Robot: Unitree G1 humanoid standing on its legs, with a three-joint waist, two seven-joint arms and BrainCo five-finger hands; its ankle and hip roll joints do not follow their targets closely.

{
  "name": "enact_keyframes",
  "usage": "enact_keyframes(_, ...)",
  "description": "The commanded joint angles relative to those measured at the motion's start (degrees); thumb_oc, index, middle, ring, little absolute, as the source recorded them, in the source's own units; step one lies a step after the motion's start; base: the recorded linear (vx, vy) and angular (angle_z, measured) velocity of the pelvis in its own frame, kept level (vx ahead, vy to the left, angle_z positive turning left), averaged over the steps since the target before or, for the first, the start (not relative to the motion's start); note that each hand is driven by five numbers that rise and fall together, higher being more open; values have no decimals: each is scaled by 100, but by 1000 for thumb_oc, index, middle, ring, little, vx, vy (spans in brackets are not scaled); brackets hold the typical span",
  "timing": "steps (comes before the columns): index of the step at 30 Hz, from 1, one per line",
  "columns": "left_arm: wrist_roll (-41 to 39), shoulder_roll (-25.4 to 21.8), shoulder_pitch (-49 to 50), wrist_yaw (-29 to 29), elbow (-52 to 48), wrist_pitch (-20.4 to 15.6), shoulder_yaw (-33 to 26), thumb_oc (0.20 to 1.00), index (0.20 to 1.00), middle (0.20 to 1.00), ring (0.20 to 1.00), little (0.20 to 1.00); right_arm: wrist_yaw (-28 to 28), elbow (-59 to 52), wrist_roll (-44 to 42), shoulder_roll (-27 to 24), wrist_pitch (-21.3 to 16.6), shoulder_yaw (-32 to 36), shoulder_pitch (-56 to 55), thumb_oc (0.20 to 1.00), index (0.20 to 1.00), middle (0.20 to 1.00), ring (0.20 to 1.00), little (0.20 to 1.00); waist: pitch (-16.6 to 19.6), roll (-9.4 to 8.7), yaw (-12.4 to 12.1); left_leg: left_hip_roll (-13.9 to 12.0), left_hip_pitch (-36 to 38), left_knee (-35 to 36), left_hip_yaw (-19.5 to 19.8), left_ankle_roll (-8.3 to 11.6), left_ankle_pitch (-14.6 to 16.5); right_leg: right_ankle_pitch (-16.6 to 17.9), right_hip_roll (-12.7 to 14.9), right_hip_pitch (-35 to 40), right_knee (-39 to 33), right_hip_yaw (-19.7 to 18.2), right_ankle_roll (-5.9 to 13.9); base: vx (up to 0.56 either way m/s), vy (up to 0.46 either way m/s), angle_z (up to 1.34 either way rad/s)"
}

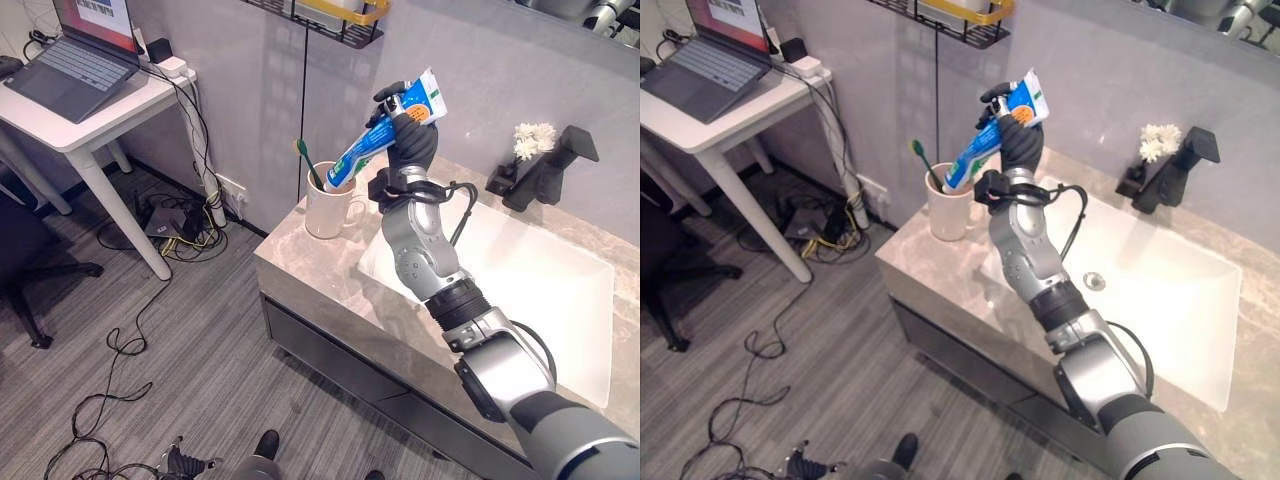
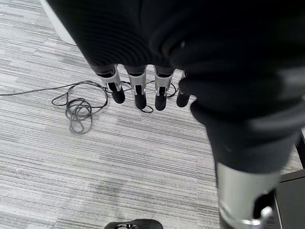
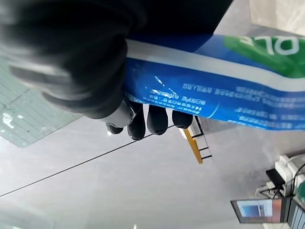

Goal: Put brush and paste in cup on sink, flatten towel.

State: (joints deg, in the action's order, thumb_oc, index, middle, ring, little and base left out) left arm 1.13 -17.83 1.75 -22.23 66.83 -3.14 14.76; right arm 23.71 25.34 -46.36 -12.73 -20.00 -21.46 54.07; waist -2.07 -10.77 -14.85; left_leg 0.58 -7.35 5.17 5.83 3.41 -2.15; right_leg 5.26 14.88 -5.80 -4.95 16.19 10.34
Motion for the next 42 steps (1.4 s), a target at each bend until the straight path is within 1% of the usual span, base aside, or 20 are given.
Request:
enact_keyframes(1, 82, -173, -273, -89, 321, -95, 121, 1000, 1000, 1000, 1000, 1000, -31, -78, 225, -479, -249, 36, 924, 200, 200, 200, 200, 200, -174, -96, -209, 236, -389, -17, 202, -169, -16, 335, 320, 886, -5, 6, 282, 0, 0, 0)
enact_keyframes(7, 88, -197, -314, -67, 339, -102, 119, 1000, 1000, 1000, 1000, 1000, -75, -98, 336, -657, -177, -116, 1008, 200, 200, 200, 200, 200, -239, -194, -213, 253, -442, -17, 213, -168, -25, 385, 301, 851, -5, 4, 286, 2, 0, 1)
enact_keyframes(12, 36, -216, -337, -116, 325, -127, 108, 1000, 1000, 1000, 1000, 1000, -53, -49, 408, -688, -167, -192, 1077, 200, 200, 200, 200, 200, -262, -247, -193, 237, -462, -17, 209, -164, -29, 393, 296, 844, -5, -6, 279, 0, 0, 0)
enact_keyframes(18, -8, -222, -359, -150, 322, -142, 103, 1000, 1000, 1000, 1000, 1000, -57, 9, 392, -670, -174, -231, 1123, 200, 200, 200, 200, 200, -261, -252, -171, 227, -448, -17, 193, -159, -27, 366, 294, 839, -5, -9, 270, 0, 0, 0)
enact_keyframes(33, -78, -207, -355, -157, 404, -125, 39, 1000, 1000, 1000, 1000, 1000, -204, 113, 422, -623, -42, -521, 1129, 200, 200, 200, 200, 200, -275, -257, -72, 144, -417, -17, 64, -158, -19, 248, 260, 726, -5, -149, 245, -4, 0, -1)
enact_keyframes(34, -85, -215, -346, -150, 413, -129, 36, 1000, 1000, 1000, 1000, 1000, -232, 142, 440, -641, -7, -578, 1157, 1000, 1000, 1000, 1000, 1000, -278, -262, -60, 134, -417, -17, 50, -154, -20, 232, 260, 717, -5, -160, 243, -12, -1, -6)
enact_keyframes(42, -85, -202, -316, -131, 461, -113, 16, 1000, 1000, 1000, 1000, 1000, -211, 179, 669, -702, 64, -693, 1190, 1000, 1000, 1000, 1000, 1000, -284, -261, -28, 112, -407, -17, -9, -154, -21, 250, 246, 664, -5, -206, 244, -8, -4, -6)
